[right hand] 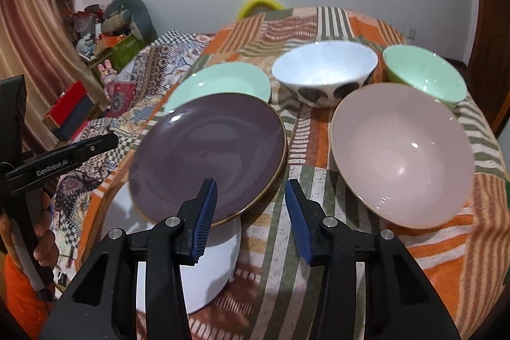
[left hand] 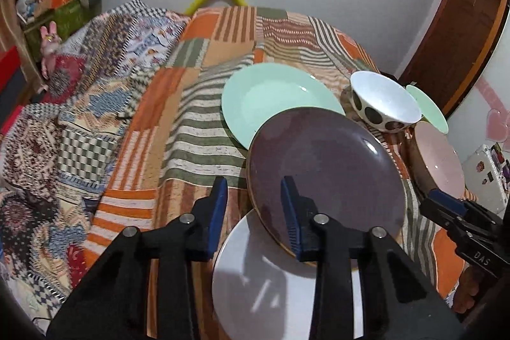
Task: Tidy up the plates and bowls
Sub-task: 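Grasp the rim of the dark purple plate with both grippers, then lift the dark purple plate off the white plate with both grippers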
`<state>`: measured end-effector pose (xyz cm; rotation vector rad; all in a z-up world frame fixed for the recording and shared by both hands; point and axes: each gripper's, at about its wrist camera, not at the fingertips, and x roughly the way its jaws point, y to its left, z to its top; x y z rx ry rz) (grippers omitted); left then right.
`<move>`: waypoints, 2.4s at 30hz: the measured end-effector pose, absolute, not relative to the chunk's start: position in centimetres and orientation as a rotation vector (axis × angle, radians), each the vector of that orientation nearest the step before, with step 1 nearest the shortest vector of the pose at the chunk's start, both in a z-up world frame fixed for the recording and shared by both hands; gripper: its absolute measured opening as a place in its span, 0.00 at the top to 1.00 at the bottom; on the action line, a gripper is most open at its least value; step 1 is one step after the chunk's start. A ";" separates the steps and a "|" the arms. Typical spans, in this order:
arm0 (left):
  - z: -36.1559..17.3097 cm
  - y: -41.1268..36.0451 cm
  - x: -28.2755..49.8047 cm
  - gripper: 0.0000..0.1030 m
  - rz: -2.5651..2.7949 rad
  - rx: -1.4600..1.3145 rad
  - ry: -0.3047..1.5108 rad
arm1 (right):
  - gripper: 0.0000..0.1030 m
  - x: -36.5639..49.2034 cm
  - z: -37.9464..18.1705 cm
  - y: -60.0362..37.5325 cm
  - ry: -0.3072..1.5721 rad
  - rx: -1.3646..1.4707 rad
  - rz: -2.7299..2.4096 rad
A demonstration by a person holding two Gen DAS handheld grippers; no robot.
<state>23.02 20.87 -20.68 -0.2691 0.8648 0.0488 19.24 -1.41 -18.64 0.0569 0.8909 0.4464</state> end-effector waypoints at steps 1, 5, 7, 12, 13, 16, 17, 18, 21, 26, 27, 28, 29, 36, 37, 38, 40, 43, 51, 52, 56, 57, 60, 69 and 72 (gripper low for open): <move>-21.0 20.9 23.3 0.69 0.041 -0.271 0.867 | 0.62 19.4 -18.8 -1.4 0.899 0.059 0.446; -21.8 20.7 24.7 0.73 0.030 -0.265 0.880 | 0.66 20.3 -19.6 -1.0 0.921 0.049 0.433; -22.1 20.9 25.3 0.75 0.022 -0.270 0.883 | 0.67 20.7 -19.9 -1.0 0.929 0.052 0.430; -23.1 21.3 27.0 0.79 0.007 -0.288 0.906 | 0.74 21.6 -20.6 -0.8 0.953 0.053 0.421; -23.4 21.4 27.3 0.82 0.004 -0.289 0.913 | 0.74 21.7 -20.7 -0.8 0.958 0.056 0.419; -24.0 21.6 27.9 0.87 -0.014 -0.305 0.929 | 0.78 22.1 -21.0 -0.9 0.964 0.067 0.412; -24.0 21.6 28.0 0.87 -0.016 -0.305 0.927 | 0.78 22.1 -21.0 -1.0 0.966 0.075 0.413; -24.0 21.6 28.1 0.87 -0.019 -0.305 0.927 | 0.78 22.2 -21.0 -1.0 0.968 0.083 0.414; -24.1 21.9 28.4 0.87 -0.029 -0.315 0.933 | 0.78 22.4 -21.0 -1.1 0.972 0.098 0.417; -24.1 22.3 28.5 0.87 -0.058 -0.331 0.956 | 0.78 22.4 -20.9 -0.9 0.971 0.084 0.413; -24.0 22.2 28.4 0.87 -0.059 -0.323 0.958 | 0.78 22.5 -20.8 -0.8 0.972 0.080 0.411; -24.0 22.0 28.3 0.87 -0.058 -0.313 0.958 | 0.78 22.6 -20.7 -0.7 0.972 0.076 0.408; -23.8 21.7 28.1 0.87 -0.053 -0.291 0.957 | 0.78 22.6 -20.7 -0.7 0.970 0.070 0.407; -23.4 20.9 26.7 0.87 -0.056 -0.279 0.959 | 0.78 22.2 -20.4 -1.0 0.951 0.043 0.410; -23.3 20.9 26.7 0.87 -0.054 -0.276 0.959 | 0.78 22.1 -20.2 -1.0 0.947 0.038 0.410; -23.2 20.8 26.5 0.87 -0.051 -0.272 0.957 | 0.78 21.9 -20.0 -1.1 0.940 0.032 0.412; -22.7 20.6 26.0 0.87 -0.048 -0.273 0.950 | 0.78 21.7 -19.7 -1.2 0.930 0.030 0.415; -21.6 20.3 24.9 0.87 -0.055 -0.281 0.928 | 0.78 21.3 -19.0 -1.7 0.919 0.038 0.421; -17.5 18.6 21.2 0.87 -0.071 -0.252 0.858 | 0.78 19.1 -15.9 -2.7 0.850 0.054 0.424; -17.0 18.4 20.7 0.87 -0.073 -0.248 0.848 | 0.78 18.8 -15.6 -2.8 0.841 0.055 0.425; -14.8 17.5 18.7 0.87 -0.086 -0.242 0.814 | 0.78 17.6 -14.1 -3.5 0.807 0.063 0.427; -14.3 17.2 18.1 0.87 -0.089 -0.236 0.805 | 0.78 17.3 -13.7 -3.8 0.797 0.066 0.427; -13.1 16.2 16.8 0.86 -0.092 -0.217 0.787 | 0.78 16.3 -12.8 -4.2 0.767 0.065 0.420; -10.4 13.3 13.2 0.86 -0.106 -0.200 0.747 | 0.77 13.5 -10.9 -6.6 0.700 0.083 0.416; -10.0 12.1 12.3 0.86 -0.116 -0.192 0.748 | 0.77 12.8 -10.6 -7.5 0.690 0.091 0.412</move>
